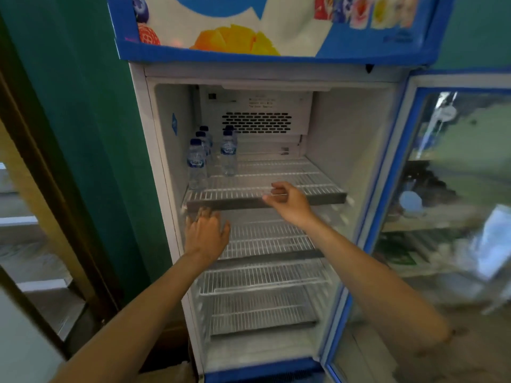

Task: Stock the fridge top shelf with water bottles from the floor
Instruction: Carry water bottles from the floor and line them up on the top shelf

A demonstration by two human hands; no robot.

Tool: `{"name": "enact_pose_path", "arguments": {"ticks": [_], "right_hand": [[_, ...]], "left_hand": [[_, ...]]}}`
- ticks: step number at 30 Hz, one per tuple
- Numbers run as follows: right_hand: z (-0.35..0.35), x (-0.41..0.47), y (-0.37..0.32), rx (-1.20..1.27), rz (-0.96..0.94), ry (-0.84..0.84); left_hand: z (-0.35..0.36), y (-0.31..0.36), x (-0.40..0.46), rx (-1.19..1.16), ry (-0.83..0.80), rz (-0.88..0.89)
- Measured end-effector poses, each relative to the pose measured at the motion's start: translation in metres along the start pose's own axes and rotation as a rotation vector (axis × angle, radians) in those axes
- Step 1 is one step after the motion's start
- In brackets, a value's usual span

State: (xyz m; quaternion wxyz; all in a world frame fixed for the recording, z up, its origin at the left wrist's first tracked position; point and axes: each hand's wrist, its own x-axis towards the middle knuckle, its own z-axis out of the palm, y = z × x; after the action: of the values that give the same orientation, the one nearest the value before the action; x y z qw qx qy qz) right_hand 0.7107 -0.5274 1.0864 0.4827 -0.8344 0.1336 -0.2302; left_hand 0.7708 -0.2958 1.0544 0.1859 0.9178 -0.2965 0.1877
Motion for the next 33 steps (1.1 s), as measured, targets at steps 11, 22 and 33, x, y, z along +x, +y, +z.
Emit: {"name": "enact_pose_path", "arguments": {"ticks": [11,22,33], "right_hand": [[-0.041,-0.262,0.055,-0.032,0.137,0.059],[-0.035,-0.51,0.112,-0.076,0.3,0.165],[-0.029,-0.736,0.144,-0.094,0.562,0.227]], "left_hand": [[-0.016,0.08,-0.233,-0.369,-0.324,-0.188],[-0.011,0.118,-0.415,-0.512,-0.534,-0.26],[-0.002,0.141,-0.633,-0.573,-0.753,-0.327]]}}
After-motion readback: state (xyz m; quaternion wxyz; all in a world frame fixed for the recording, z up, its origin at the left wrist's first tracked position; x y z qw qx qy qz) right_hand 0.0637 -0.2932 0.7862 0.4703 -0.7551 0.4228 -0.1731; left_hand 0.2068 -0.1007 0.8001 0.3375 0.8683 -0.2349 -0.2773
